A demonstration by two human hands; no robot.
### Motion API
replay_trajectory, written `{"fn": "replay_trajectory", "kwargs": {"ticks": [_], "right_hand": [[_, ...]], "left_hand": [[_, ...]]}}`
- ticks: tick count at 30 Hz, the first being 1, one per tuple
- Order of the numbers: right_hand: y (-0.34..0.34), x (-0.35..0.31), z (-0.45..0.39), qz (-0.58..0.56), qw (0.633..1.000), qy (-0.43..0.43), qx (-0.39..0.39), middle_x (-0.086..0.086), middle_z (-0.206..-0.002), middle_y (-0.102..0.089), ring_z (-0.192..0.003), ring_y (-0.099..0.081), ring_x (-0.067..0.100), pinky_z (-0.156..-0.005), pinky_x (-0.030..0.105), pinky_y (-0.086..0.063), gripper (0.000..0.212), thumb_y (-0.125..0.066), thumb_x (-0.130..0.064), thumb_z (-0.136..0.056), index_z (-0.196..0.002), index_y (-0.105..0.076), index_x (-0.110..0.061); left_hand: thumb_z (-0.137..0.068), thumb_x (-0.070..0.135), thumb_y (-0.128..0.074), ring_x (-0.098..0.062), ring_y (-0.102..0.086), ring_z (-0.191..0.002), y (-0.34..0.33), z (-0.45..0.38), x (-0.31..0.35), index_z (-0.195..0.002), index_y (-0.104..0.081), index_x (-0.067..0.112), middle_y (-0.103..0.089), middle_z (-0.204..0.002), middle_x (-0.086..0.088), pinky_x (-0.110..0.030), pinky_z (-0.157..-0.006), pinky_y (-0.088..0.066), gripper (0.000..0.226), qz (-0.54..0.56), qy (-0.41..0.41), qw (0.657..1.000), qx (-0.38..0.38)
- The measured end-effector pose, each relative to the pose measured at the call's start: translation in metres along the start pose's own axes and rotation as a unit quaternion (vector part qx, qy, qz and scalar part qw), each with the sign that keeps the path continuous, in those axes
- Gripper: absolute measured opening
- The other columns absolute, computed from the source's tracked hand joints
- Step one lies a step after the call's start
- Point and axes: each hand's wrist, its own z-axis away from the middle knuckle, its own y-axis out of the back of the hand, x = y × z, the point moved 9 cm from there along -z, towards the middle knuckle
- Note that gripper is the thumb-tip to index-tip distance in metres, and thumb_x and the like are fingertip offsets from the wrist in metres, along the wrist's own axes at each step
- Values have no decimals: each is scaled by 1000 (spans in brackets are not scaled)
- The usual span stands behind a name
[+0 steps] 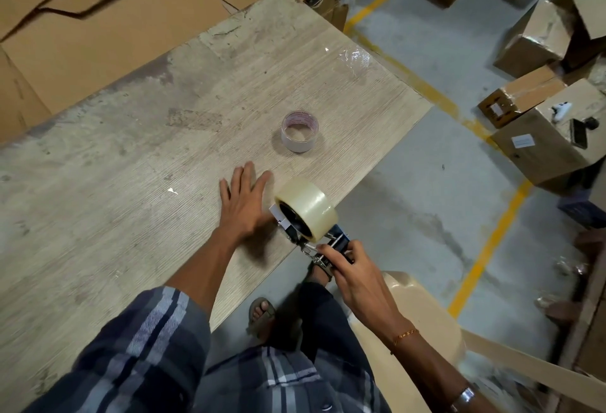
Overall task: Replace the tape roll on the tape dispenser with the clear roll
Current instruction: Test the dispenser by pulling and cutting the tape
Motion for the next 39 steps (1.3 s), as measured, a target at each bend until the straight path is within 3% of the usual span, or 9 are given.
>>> {"fn": "replay_trajectory", "kwargs": {"ticks": [3,8,13,18,28,39], "right_hand": [[-6,4,5,-3,1000,2,-17,6,-106,-48,-84,-47,18,-65,27,-45,61,-57,-11,-98,-149,-35,-36],[-23,15,6,2,997,-28,-70,-1,-98,-38,-85,-37,16,-70,26,-30,56,-44,-12,-100,-149,-29,-35],[-35,25,4,11,992,-78,-95,-2,-99,-32,-83,-32,15,-72,26,-30,47,-43,-10,-97,-140,-29,-24],[-31,24,6,4,993,-79,-87,-4,-96,-32,-81,-32,12,-69,26,-31,47,-45,-9,-96,-134,-27,-29],[-16,33,29,10,988,-105,-114,7,-105,-47,-91,-42,23,-74,34,-43,47,-40,-7,-95,-139,-39,-21],[-8,32,37,-1,985,-112,-129,8,-110,-48,-94,-44,25,-77,38,-46,50,-39,-6,-96,-141,-34,-27]], "left_hand": [[-71,87,-14,-32,23,-151,-9,-3,-1,-158,7,33,24,-165,-11,-60,-116,16,105,-41,-8,999,-12],[-51,100,16,-32,31,-148,-11,-2,1,-155,19,36,34,-161,-11,-57,-111,24,122,-39,-11,999,-14],[-60,90,-8,-28,34,-147,-9,-1,2,-155,17,38,36,-160,-7,-59,-116,19,112,-29,2,999,-27],[-64,93,-11,-28,32,-148,-6,1,2,-156,16,38,34,-161,-7,-59,-117,18,110,-25,-3,999,-28],[-64,102,-24,-23,29,-149,-6,0,1,-156,8,43,28,-164,-3,-58,-116,19,114,16,4,1000,-5],[-67,99,-30,-23,28,-150,-7,-1,0,-156,8,43,27,-165,-2,-56,-113,21,112,17,6,1000,3]]}}
